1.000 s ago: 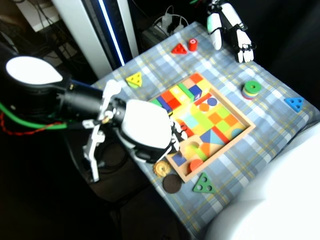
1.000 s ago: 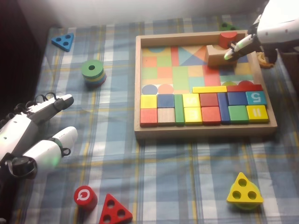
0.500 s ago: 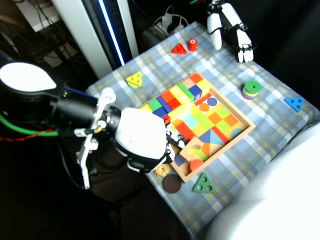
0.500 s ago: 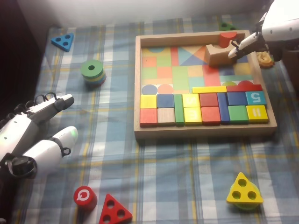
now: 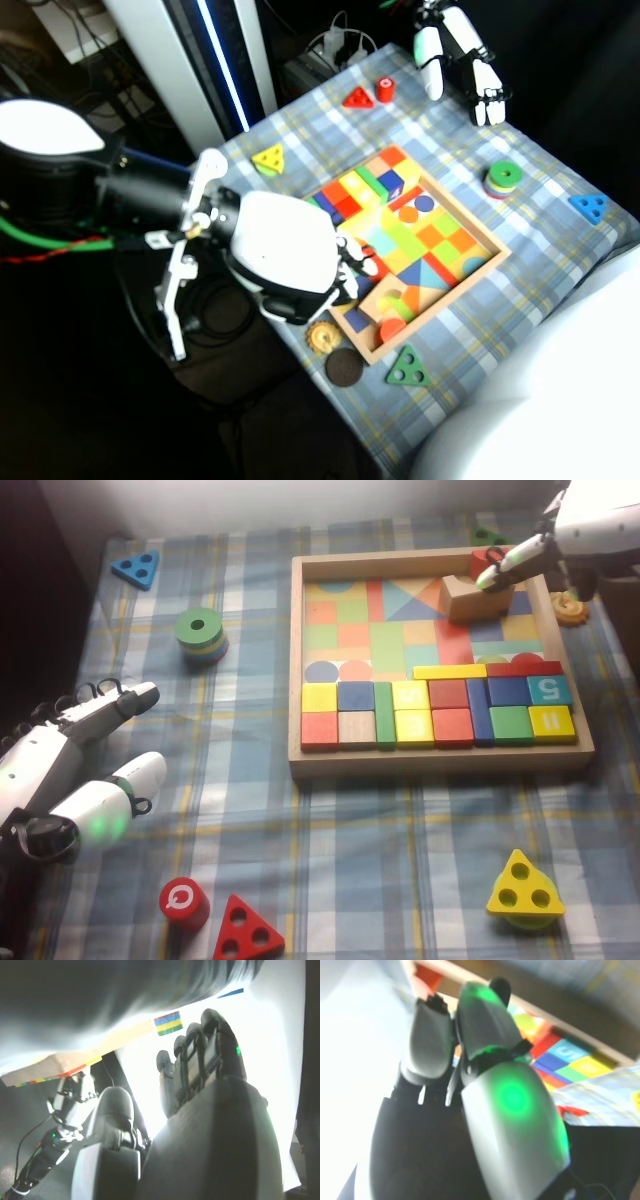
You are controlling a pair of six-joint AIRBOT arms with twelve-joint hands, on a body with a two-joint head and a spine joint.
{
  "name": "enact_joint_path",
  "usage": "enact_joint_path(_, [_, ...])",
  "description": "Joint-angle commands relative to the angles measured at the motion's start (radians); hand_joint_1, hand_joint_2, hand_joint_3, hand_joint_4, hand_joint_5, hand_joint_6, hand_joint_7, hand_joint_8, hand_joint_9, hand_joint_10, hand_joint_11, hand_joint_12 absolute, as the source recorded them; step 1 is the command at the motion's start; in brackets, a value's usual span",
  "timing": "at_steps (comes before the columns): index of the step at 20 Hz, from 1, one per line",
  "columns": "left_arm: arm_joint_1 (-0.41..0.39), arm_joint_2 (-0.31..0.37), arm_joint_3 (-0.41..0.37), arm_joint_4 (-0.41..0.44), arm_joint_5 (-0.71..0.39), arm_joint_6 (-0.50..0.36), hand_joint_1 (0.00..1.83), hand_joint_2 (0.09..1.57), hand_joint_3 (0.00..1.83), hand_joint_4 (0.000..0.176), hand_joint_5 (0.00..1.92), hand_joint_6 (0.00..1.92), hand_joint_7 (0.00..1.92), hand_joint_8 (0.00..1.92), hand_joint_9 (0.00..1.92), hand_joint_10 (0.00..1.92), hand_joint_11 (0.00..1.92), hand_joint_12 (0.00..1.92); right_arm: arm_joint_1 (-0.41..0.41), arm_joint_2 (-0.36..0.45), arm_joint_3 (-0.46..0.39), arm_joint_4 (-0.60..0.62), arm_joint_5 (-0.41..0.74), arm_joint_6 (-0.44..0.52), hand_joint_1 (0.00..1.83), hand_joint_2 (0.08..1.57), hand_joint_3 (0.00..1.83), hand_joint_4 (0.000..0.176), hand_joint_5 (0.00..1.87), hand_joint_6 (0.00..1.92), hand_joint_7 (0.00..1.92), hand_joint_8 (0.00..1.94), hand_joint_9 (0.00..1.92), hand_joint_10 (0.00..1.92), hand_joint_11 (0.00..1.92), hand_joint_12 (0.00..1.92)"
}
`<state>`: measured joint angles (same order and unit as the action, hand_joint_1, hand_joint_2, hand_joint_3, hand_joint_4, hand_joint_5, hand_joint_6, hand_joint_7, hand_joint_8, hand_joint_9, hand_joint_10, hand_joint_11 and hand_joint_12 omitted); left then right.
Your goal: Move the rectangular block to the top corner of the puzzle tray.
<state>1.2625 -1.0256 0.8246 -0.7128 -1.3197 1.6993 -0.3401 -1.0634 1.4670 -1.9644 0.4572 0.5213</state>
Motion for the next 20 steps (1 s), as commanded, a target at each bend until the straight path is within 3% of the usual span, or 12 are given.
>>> enact_joint_path(1, [-0.007,0.003,0.002,0.040,-0.113,-0.009,0.48,1.39,0.00,0.037,0.38,0.00,0.26,0.00,0.17,0.00,0.00,0.35,0.016,-0.001,0.012,0.022,-0.032,-0.006,1.74,1.12,0.05,0.000,0.33,0.00,1.33,1.94,1.53,1.92,1.59,1.92])
enact_joint_path(3, [-0.007,0.003,0.002,0.040,-0.113,-0.009,0.46,1.39,0.00,0.031,0.38,0.00,0.27,0.00,0.18,0.01,0.00,0.36,0.022,-0.019,0.030,0.015,-0.025,-0.006,1.79,1.10,0.04,0.000,0.34,0.00,1.33,1.94,1.52,1.92,1.58,1.92])
enact_joint_path(5, [-0.008,0.003,0.005,0.041,-0.108,-0.009,0.46,1.39,0.00,0.031,0.38,0.00,0.27,0.00,0.18,0.01,0.00,0.38,0.023,-0.041,0.047,0.012,-0.021,-0.006,1.81,1.09,0.03,0.025,0.33,0.00,1.29,1.94,1.50,1.92,1.55,1.92])
enact_joint_path(7, [-0.008,0.003,0.005,0.041,-0.109,-0.009,0.43,1.39,0.00,0.034,0.38,0.00,0.27,0.00,0.18,0.00,0.00,0.38,0.028,-0.054,0.058,0.010,-0.017,-0.006,1.83,1.07,0.02,0.000,0.34,0.00,1.24,1.94,1.47,1.92,1.53,1.92])
enact_joint_path(8, [-0.008,0.003,0.005,0.041,-0.110,-0.009,0.44,1.39,0.00,0.034,0.39,0.00,0.27,0.00,0.18,0.00,0.00,0.38,0.031,-0.056,0.059,0.009,-0.017,-0.006,1.83,1.08,0.02,0.015,0.33,0.00,1.23,1.94,1.47,1.92,1.54,1.92])
enact_joint_path(11, [-0.008,0.002,0.005,0.040,-0.110,-0.009,0.44,1.39,0.00,0.022,0.38,0.00,0.26,0.00,0.17,0.00,0.00,0.35,0.041,-0.063,0.062,0.009,-0.016,-0.011,1.83,1.07,0.01,0.000,0.35,0.01,1.30,1.94,1.54,1.92,1.59,1.92])
enact_joint_path(13, [-0.008,0.002,0.005,0.040,-0.110,-0.009,0.43,1.39,0.00,0.039,0.38,0.00,0.27,0.00,0.18,0.00,0.00,0.35,0.048,-0.070,0.064,0.009,-0.016,-0.015,1.83,1.08,0.01,0.004,0.34,0.00,1.34,1.94,1.57,1.92,1.61,1.92])
enact_joint_path(16, [-0.008,0.002,0.004,0.040,-0.111,-0.009,0.43,1.39,0.00,0.040,0.38,0.00,0.26,0.00,0.17,0.00,0.00,0.35,0.052,-0.094,0.081,0.009,-0.012,-0.023,1.83,1.09,0.02,0.006,0.32,0.00,1.33,1.94,1.55,1.92,1.59,1.92])
enact_joint_path(17, [-0.008,0.002,0.004,0.040,-0.111,-0.009,0.45,1.39,0.00,0.035,0.38,0.00,0.26,0.00,0.17,0.00,0.00,0.34,0.052,-0.100,0.083,0.009,-0.010,-0.023,1.83,1.11,0.03,0.041,0.31,0.00,1.22,1.94,1.53,1.92,1.56,1.92])
enact_joint_path(18, [-0.008,0.002,0.004,0.040,-0.111,-0.009,0.46,1.39,0.00,0.050,0.37,0.00,0.25,0.00,0.16,0.00,0.00,0.29,0.053,-0.105,0.084,0.009,-0.007,-0.025,1.83,1.08,0.01,0.021,0.34,0.01,1.23,1.94,1.53,1.92,1.55,1.92])
enact_joint_path(19, [-0.008,0.002,0.004,0.040,-0.111,-0.009,0.46,1.39,0.00,0.052,0.37,0.00,0.25,0.00,0.15,0.00,0.00,0.28,0.053,-0.109,0.084,0.009,-0.006,-0.025,1.83,1.08,0.01,0.050,0.34,0.01,1.25,1.94,1.54,1.92,1.56,1.92])
enact_joint_path(20, [-0.008,0.002,0.004,0.040,-0.111,-0.009,0.42,1.40,0.00,0.060,0.36,0.00,0.25,0.00,0.16,0.00,0.00,0.29,0.053,-0.110,0.084,0.009,-0.005,-0.026,1.77,1.09,0.02,0.034,0.33,0.00,1.26,1.94,1.54,1.92,1.56,1.92])
